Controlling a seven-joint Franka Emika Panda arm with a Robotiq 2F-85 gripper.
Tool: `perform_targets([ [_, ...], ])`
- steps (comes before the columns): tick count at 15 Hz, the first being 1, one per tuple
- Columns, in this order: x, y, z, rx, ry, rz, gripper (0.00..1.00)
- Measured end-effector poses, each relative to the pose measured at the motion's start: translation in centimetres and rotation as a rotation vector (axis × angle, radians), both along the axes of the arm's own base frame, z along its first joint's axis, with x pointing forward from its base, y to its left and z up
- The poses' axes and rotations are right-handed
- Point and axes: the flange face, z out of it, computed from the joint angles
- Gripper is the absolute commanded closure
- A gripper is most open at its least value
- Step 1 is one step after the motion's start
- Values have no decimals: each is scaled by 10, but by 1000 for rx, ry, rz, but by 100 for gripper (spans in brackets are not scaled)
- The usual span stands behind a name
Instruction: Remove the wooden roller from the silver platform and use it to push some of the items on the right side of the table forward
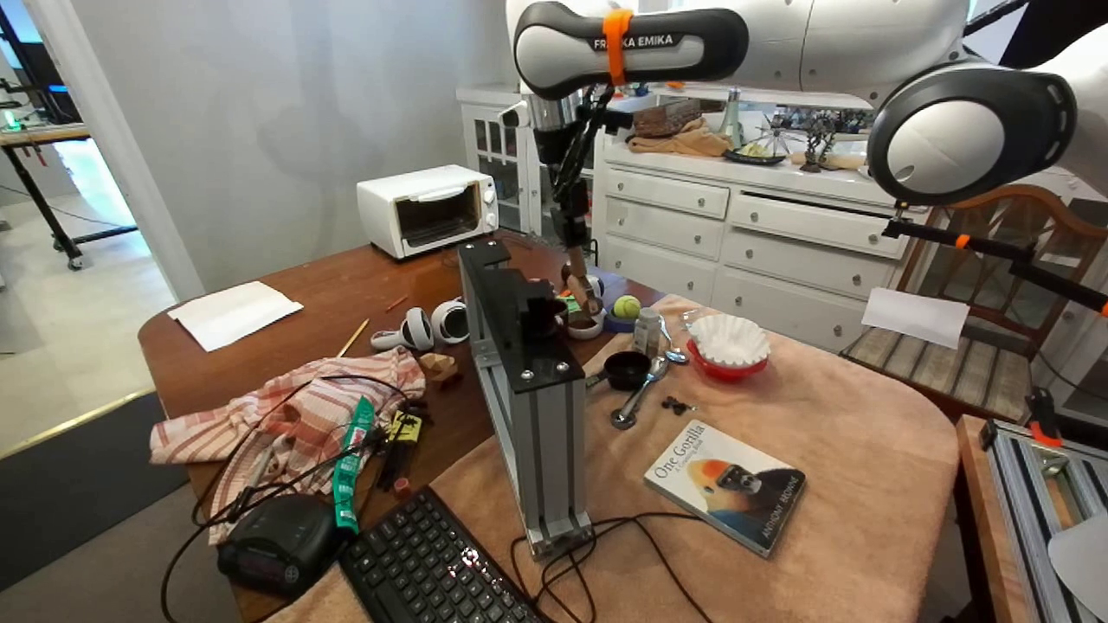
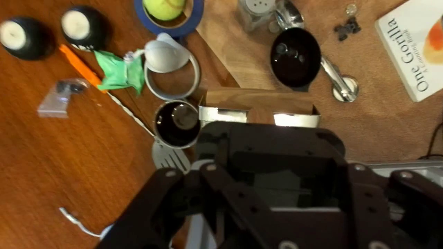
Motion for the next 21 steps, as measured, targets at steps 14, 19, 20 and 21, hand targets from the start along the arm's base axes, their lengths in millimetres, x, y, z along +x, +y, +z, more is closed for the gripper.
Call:
perform_targets([
  [14, -2, -65, 32, -16, -162, -314, 63],
  [19, -44, -195, 52, -13, -208, -574, 63],
  [20, -57, -220, 56, -17, -200, -617, 63],
  [21, -72, -242, 61, -16, -183, -655, 63],
])
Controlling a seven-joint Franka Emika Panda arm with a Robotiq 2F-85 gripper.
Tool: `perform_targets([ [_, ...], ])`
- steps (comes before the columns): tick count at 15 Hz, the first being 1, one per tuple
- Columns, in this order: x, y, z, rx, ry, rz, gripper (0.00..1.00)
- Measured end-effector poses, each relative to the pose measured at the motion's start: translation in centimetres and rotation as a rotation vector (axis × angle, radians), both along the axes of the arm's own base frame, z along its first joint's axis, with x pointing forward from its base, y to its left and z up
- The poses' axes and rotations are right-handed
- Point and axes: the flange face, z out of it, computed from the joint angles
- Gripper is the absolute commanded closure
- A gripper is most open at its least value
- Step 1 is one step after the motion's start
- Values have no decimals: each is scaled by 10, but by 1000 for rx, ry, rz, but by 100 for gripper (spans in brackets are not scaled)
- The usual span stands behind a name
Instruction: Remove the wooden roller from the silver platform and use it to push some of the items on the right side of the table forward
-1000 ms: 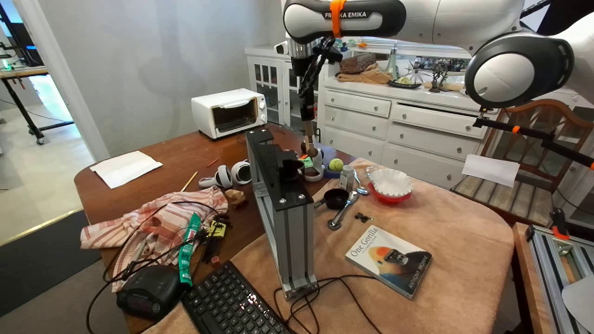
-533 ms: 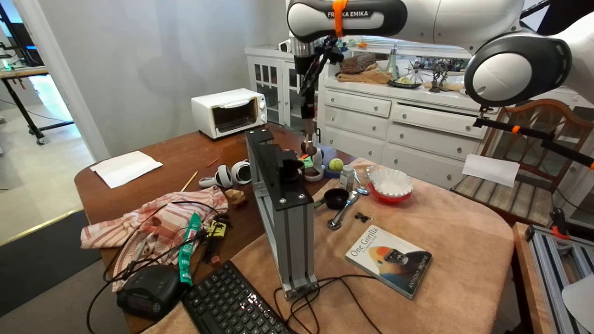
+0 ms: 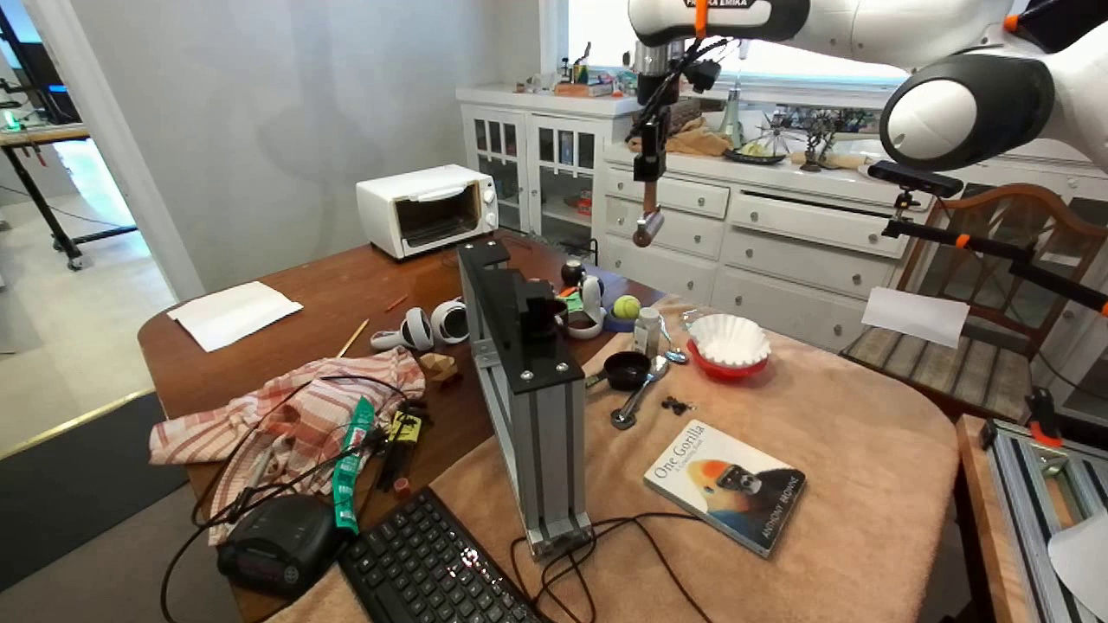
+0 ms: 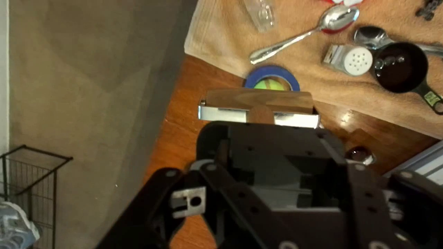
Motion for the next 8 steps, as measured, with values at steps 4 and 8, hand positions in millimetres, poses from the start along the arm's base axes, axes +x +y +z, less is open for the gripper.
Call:
perform_targets([
  [4, -39, -47, 11, 73, 23, -122, 63],
  [8, -51, -70, -6, 131, 17, -279, 38],
])
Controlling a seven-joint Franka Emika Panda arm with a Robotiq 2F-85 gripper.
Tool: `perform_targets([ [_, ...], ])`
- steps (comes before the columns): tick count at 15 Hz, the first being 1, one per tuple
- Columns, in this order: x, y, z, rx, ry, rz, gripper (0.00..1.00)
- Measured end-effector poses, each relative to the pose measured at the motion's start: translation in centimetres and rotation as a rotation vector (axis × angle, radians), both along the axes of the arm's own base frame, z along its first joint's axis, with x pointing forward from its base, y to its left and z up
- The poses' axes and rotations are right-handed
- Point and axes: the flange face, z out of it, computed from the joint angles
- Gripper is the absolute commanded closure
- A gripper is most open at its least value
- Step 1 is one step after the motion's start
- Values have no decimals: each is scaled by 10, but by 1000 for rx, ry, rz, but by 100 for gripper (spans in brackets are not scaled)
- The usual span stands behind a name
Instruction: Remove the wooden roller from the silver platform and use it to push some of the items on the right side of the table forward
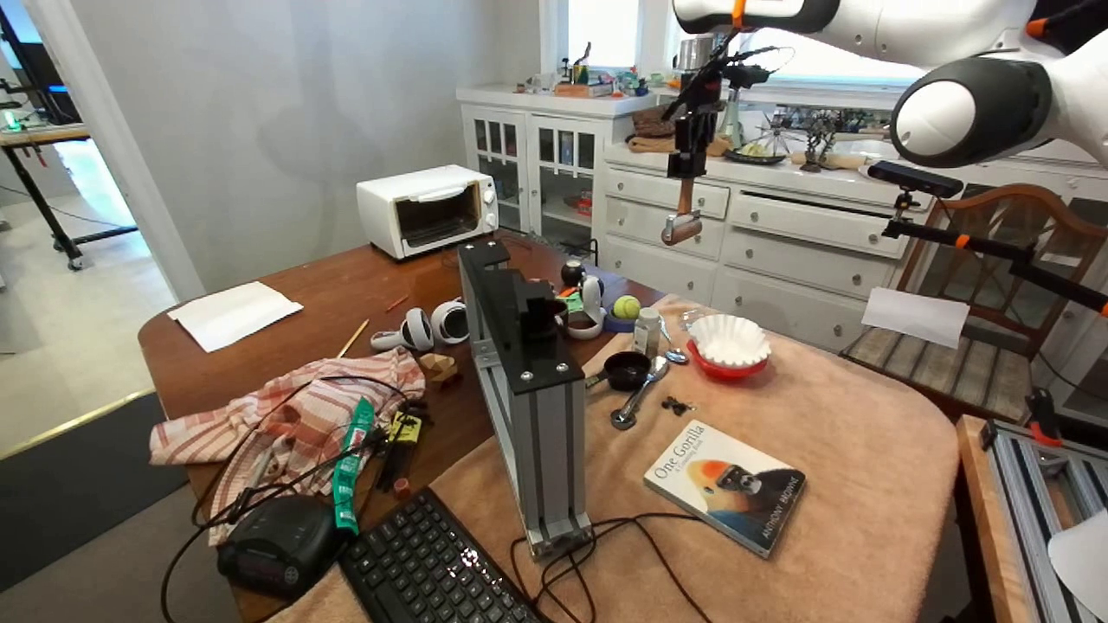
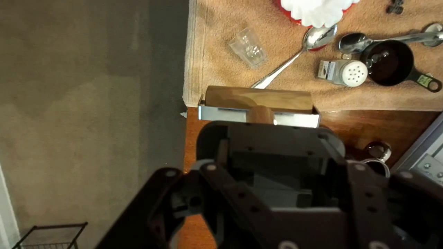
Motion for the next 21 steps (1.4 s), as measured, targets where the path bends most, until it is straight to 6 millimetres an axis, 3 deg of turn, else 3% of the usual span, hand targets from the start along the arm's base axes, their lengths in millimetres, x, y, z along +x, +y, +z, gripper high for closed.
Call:
perform_targets([
  [1, -1, -2, -3, 5, 3, -13, 38],
  [2, -1, -3, -5, 7, 4, -19, 63],
  [8, 4, -2, -14, 4, -3, -21, 63],
  [21, 40, -37, -85, -45, -285, -54, 63],
])
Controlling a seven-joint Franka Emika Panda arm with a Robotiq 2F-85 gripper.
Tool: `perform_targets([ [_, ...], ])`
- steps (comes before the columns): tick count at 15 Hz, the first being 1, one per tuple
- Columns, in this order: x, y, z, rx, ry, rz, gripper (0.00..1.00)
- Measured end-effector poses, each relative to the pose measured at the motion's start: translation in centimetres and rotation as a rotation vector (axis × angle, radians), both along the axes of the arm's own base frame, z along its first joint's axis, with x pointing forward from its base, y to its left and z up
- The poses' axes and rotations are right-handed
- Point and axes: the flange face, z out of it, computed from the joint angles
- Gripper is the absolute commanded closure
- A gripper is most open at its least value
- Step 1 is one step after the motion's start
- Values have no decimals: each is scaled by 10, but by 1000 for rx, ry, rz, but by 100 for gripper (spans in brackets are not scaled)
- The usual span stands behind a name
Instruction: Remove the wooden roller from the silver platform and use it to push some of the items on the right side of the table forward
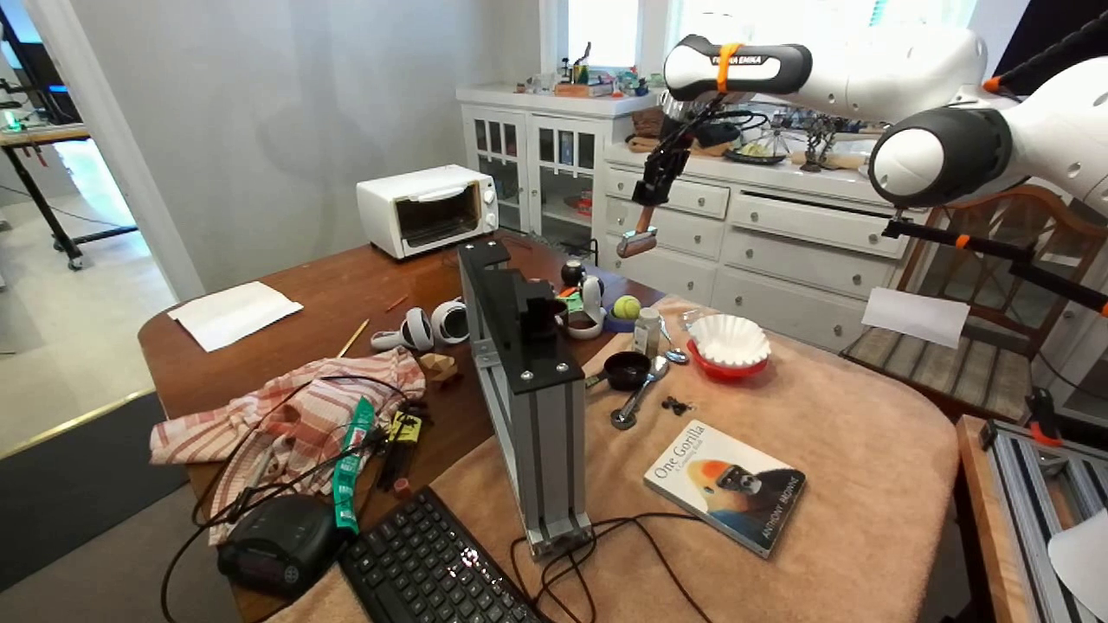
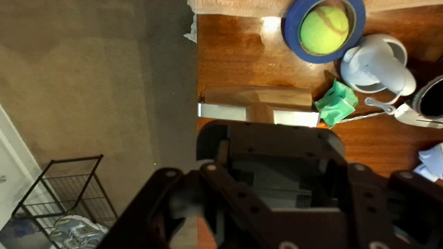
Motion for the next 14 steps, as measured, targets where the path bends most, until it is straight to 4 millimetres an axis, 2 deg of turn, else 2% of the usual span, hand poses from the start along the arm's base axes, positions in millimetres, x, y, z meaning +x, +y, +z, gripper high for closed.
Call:
perform_targets([
  [4, 8, -9, -18, -69, -59, -2, 63],
  [7, 3, -19, -34, -125, -17, 16, 63],
  [8, 0, -21, -40, -136, 7, 20, 38],
  [11, -1, -23, -45, -134, 15, 19, 38],
  [12, -1, -22, -45, -135, 14, 19, 63],
  [14, -1, -22, -44, -135, 14, 19, 63],
])
